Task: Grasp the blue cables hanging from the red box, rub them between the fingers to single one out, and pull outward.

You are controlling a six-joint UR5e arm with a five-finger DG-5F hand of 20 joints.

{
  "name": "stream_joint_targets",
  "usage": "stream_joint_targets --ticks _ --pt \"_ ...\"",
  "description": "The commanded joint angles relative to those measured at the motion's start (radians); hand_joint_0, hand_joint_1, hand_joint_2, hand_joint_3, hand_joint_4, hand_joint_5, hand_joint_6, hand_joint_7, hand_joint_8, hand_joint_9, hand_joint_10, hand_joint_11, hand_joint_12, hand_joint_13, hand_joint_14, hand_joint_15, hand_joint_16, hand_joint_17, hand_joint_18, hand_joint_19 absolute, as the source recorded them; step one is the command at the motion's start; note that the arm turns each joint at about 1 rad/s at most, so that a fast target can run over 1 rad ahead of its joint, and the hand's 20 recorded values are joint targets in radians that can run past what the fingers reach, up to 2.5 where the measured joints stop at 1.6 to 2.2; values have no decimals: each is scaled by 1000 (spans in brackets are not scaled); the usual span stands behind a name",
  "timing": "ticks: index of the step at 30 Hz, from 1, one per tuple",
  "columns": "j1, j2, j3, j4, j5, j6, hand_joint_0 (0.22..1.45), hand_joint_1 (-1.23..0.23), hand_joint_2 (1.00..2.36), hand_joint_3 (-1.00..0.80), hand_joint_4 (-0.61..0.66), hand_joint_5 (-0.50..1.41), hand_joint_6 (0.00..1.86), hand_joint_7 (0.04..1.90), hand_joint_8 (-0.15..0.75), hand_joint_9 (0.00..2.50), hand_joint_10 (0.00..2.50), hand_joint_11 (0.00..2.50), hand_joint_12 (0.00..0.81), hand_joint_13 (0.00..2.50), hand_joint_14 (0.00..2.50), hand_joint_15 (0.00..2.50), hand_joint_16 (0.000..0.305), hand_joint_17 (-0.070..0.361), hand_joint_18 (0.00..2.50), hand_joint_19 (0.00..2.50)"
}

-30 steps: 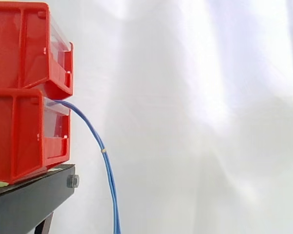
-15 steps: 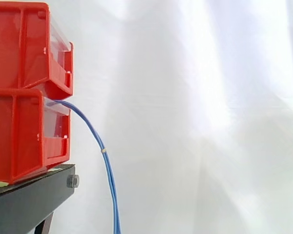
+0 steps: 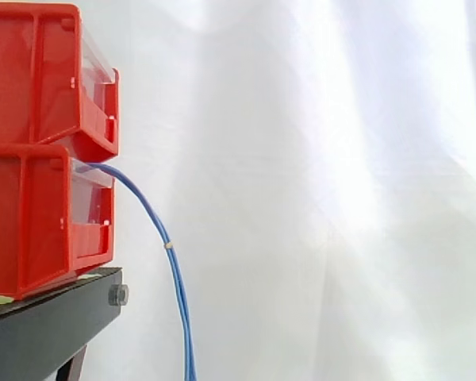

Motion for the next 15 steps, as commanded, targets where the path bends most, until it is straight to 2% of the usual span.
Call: stream_joint_targets --ticks 1,15 --pt "10 0 -15 21 17 3 478 -601 1000 -500 296 -202 501 743 289 721 8 457 406 696 12 444 59 132 614 678" --pt "23 0 -15 21 38 3 478 -595 1000 -500 301 -200 502 745 290 720 8 446 405 694 12 443 58 131 612 669"
